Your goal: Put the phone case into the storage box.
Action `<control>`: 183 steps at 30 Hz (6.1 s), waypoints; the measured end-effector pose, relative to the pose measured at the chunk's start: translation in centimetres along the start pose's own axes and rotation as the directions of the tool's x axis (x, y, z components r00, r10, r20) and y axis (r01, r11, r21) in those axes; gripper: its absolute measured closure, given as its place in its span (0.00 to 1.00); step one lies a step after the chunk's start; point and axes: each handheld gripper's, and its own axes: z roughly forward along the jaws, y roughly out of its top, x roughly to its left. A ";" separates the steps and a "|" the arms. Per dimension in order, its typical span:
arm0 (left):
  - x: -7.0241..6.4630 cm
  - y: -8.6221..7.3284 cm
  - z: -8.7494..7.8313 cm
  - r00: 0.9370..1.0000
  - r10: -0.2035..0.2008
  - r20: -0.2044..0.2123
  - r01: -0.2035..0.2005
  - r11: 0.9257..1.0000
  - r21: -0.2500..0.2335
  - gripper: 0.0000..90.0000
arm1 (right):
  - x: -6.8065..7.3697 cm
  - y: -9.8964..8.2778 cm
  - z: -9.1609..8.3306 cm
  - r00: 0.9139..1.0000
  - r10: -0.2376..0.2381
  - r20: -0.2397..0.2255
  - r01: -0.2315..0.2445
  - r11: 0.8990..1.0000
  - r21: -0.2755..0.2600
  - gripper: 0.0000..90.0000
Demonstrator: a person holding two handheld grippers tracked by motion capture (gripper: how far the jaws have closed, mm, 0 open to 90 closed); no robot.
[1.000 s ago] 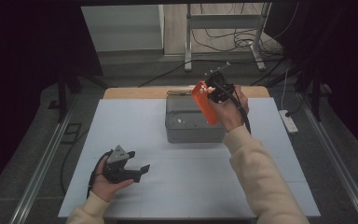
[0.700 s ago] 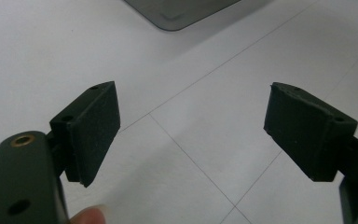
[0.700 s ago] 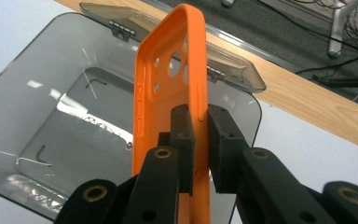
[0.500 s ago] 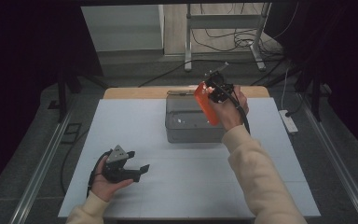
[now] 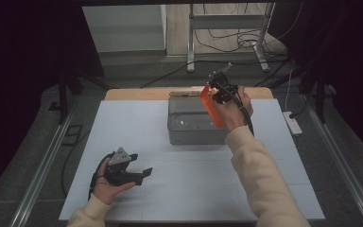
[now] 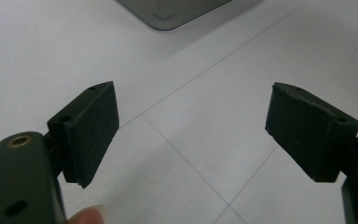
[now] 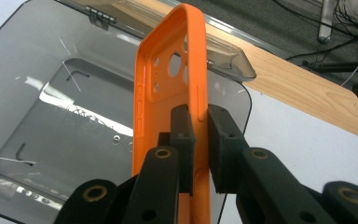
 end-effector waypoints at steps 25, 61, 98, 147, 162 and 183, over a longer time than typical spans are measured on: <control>-0.1 0.0 0.0 1.000 0.014 0.009 -0.014 1.000 0.003 0.19 | 0.2 -0.1 2.1 0.996 0.016 0.084 -0.023 0.996 0.083 0.90; -0.1 0.0 0.2 1.000 0.011 0.015 -0.011 1.000 0.003 0.19 | 0.2 -0.4 3.8 0.991 0.023 0.133 -0.042 0.989 0.145 0.90; -0.1 0.1 0.1 1.000 0.016 0.015 -0.016 1.000 -0.005 0.19 | 1.3 -1.2 6.8 0.976 -0.029 0.215 -0.018 0.976 0.216 0.90; -0.2 0.0 0.1 1.000 0.021 0.015 -0.021 1.000 -0.001 0.19 | 1.4 -2.4 8.7 0.975 -0.060 0.215 -0.001 0.962 0.271 0.90; -0.2 0.0 0.1 1.000 0.020 0.016 -0.020 1.000 0.000 0.19 | 1.5 -2.5 8.7 0.975 -0.066 0.213 0.005 0.961 0.275 0.89; -0.3 0.1 0.2 1.000 0.019 0.018 -0.019 1.000 0.000 0.19 | 1.8 -2.4 8.0 0.961 -0.130 0.244 0.067 0.966 0.251 0.83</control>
